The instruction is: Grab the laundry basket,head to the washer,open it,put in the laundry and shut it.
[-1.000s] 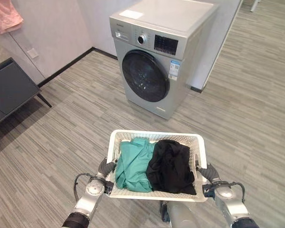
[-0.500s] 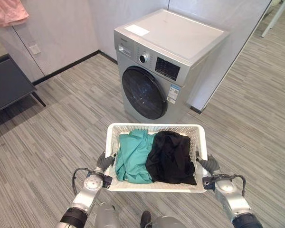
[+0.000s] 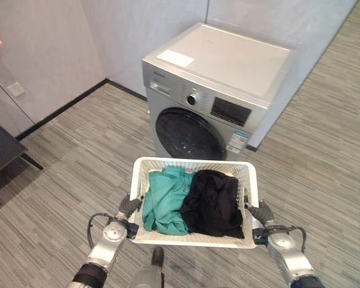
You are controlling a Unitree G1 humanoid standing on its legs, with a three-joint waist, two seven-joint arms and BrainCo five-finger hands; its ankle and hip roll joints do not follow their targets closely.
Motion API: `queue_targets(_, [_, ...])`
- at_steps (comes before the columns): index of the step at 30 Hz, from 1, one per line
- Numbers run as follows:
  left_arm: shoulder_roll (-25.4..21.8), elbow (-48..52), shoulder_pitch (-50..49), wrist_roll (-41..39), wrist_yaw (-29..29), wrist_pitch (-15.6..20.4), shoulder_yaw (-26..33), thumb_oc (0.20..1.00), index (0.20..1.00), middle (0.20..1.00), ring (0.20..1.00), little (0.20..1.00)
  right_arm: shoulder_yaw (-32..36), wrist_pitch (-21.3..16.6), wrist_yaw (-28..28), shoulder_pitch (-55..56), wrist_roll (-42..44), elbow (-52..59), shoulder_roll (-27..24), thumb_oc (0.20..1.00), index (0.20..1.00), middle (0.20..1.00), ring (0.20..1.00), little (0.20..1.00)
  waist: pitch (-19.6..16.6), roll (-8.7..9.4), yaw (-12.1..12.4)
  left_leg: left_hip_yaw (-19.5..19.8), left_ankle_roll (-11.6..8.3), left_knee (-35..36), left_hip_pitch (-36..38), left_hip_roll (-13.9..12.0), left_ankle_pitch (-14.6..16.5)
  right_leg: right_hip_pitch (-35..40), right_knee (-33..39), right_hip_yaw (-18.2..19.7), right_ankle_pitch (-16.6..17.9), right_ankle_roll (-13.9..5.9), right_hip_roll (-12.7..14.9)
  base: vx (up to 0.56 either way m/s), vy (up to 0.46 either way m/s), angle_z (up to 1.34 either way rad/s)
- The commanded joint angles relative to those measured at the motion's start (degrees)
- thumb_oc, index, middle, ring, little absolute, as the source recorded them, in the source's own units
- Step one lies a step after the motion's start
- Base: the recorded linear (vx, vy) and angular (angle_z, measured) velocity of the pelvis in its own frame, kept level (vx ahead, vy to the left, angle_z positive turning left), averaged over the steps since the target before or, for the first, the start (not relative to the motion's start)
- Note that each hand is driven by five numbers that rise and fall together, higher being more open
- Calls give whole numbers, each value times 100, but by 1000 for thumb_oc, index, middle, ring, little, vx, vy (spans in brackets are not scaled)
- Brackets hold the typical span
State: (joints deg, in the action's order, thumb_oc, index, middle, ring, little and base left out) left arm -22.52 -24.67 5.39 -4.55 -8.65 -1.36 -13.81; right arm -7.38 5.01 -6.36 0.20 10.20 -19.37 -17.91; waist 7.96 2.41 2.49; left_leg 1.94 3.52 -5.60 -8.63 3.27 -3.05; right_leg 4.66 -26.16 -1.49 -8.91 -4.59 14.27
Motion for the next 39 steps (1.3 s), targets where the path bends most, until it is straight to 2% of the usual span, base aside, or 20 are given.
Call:
queue_targets(1, [-631, 487, -87, -52, -439, 338, 819, 200, 200, 200, 200, 200, 646, -480, -172, -330, 92, 151, -507, 200, 200, 200, 200, 200, -198, -109, 99, -151, -284, -160, 103, -664, 582, -410, 396, -443, 1522, -120, 487, 197, 338, -43])
queue_targets(4, [-658, 535, -112, 52, -412, 333, 897, 200, 200, 200, 200, 200, 673, -471, -136, -241, 127, 138, -505, 200, 200, 200, 200, 200, -144, -138, -43, -253, -209, 172, 500, -547, 644, -772, 669, -662, 933, -75, -93, 193, 226, -26])
queue_targets(5, [-656, 536, -112, 53, -411, 333, 900, 200, 200, 200, 200, 200, 672, -470, -136, -243, 127, 138, -507, 200, 200, 200, 200, 200, -149, -144, -41, -255, -212, 189, 497, -556, 625, -778, 683, -663, 949, -67, -103, 223, 148, -10])
queue_targets(6, [-652, 542, -166, 76, -362, 340, 919, 200, 200, 200, 200, 200, 679, -479, -144, -211, 152, 59, -522, 200, 200, 200, 200, 200, -131, -128, -65, -255, -185, 312, 657, -413, 691, -806, 1293, -670, 594, -69, -463, 155, 80, -1])
queue_targets(9, [-578, 431, -147, 76, -404, 328, 952, 200, 200, 200, 200, 200, 672, -453, -163, -246, 183, -1, -521, 200, 200, 200, 200, 200, -5, -120, -128, -267, -156, 488, 1007, -313, 811, -1178, 1721, -692, 781, -121, -693, 233, 95, -10])
queue_targets(12, [-526, 345, -43, 68, -458, 344, 934, 200, 200, 200, 200, 200, 676, -466, -188, -257, 200, -12, -521, 200, 200, 200, 200, 200, 76, -132, -227, -232, -183, 496, 1191, -310, 940, -1452, 1976, -664, 983, -204, -751, 246, 5, -6])
queue_targets(13, [-481, 327, 50, 62, -500, 358, 899, 200, 200, 200, 200, 200, 662, -473, -218, -279, 199, -22, -536, 200, 200, 200, 200, 200, 127, -82, -268, -244, -207, 400, 1321, -260, 1089, -1561, 2073, -958, 1127, -248, -697, 271, -40, 9])
queue_targets(18, [-333, 249, 119, 91, -499, 370, 769, 200, 200, 200, 200, 200, 745, -518, -224, -120, 271, 36, -593, 200, 200, 200, 200, 200, -97, 15, -352, -215, -396, -190, 1562, -295, 1597, -1116, 1968, -1099, 894, -83, -688, 367, -103, 35])
queue_targets(20, [-270, 221, 111, 23, -497, 402, 736, 200, 200, 200, 200, 200, 742, -533, -258, -114, 331, -3, -638, 200, 200, 200, 200, 200, -142, -24, -377, -269, -668, -989, 1444, -518, 1276, -925, 1824, -1064, 642, 107, -836, 287, -131, 35])
queue_targets(21, [-271, 220, 115, 23, -497, 403, 736, 200, 200, 200, 200, 200, 744, -534, -258, -118, 333, -5, -638, 200, 200, 200, 200, 200, -150, -13, -386, -259, -667, -1008, 1409, -505, 1262, -938, 1839, -1072, 663, 110, -823, 149, -123, 28])
queue_targets(23, [-279, 321, 48, -95, -530, 400, 814, 200, 200, 200, 200, 200, 647, -565, -273, -207, 415, 93, -712, 200, 200, 200, 200, 200, 56, 48, -274, -152, -796, -3268, 363, -770, 352, -676, 1789, -1063, 460, 466, -980, 140, -220, 13])
queue_targets(26, [-264, 328, 10, -182, -579, 413, 832, 200, 200, 200, 200, 200, 558, -557, -304, -252, 452, 78, -729, 200, 200, 200, 200, 200, 122, 103, -188, -96, -636, -3825, -42, -745, 353, -538, 1820, -906, 388, 551, -1047, 128, -108, -40])
queue_targets(27, [-258, 347, -19, -221, -591, 404, 873, 200, 200, 200, 200, 200, 541, -520, -290, -234, 435, 65, -744, 200, 200, 200, 200, 200, 131, 135, -161, -98, -589, -3768, -208, -827, 413, -488, 1811, -835, 355, 548, -1031, 231, 34, -44])
queue_targets(28, [-245, 379, -79, -251, -598, 414, 942, 200, 200, 200, 200, 200, 505, -464, -247, -195, 388, 29, -757, 200, 200, 200, 200, 200, 96, 148, -139, -101, -566, -2965, -225, -1118, 509, -431, 1816, -746, 298, 463, -970, 242, 26, -27])
queue_targets(29, [-243, 382, -87, -250, -598, 414, 945, 200, 200, 200, 200, 200, 501, -463, -246, -192, 388, 29, -758, 200, 200, 200, 200, 200, 100, 162, -123, -130, -568, -2909, -172, -1112, 500, -414, 1820, -726, 293, 462, -959, 365, 127, -9])
queue_targets(30, [-256, 434, -157, -236, -650, 431, 1031, 200, 200, 200, 200, 200, 439, -451, -169, -129, 346, 29, -745, 200, 200, 200, 200, 200, 68, 124, -37, 56, -630, -1522, 8, -1313, 483, -346, 1840, -552, 197, 366, -949, 200, 81, -20])
queue_targets(31, [-255, 437, -159, -235, -650, 430, 1033, 200, 200, 200, 200, 200, 438, -450, -169, -128, 346, 31, -745, 200, 200, 200, 200, 200, 63, 141, -33, 39, -629, -1443, 38, -1299, 428, -351, 1852, -545, 215, 368, -934, 330, 184, -41])
queue_targets(32, [-270, 437, -212, -244, -727, 443, 1129, 200, 200, 200, 200, 200, 369, -456, -105, -84, 288, 34, -743, 200, 200, 200, 200, 200, 34, 51, 61, 510, -764, -251, 131, -1403, 105, -301, 1890, -351, 130, 323, -979, 136, 94, -36])
queue_targets(35, [-281, 445, -223, -127, -883, 497, 1238, 200, 200, 200, 200, 200, 275, -485, -19, 10, 225, 156, -675, 200, 200, 200, 200, 200, 33, -106, 52, 959, -881, 344, 200, -1515, -48, -223, 1887, -111, 65, 269, -986, 207, 178, -66])
queue_targets(39, [-310, 639, -472, 184, -978, 546, 1398, 200, 200, 200, 200, 200, 406, -533, 96, 496, 120, 590, -549, 200, 200, 200, 200, 200, -57, -251, -79, 682, -924, 375, 395, -1374, 122, -215, 1950, 13, 180, 130, -789, 128, 273, -53])
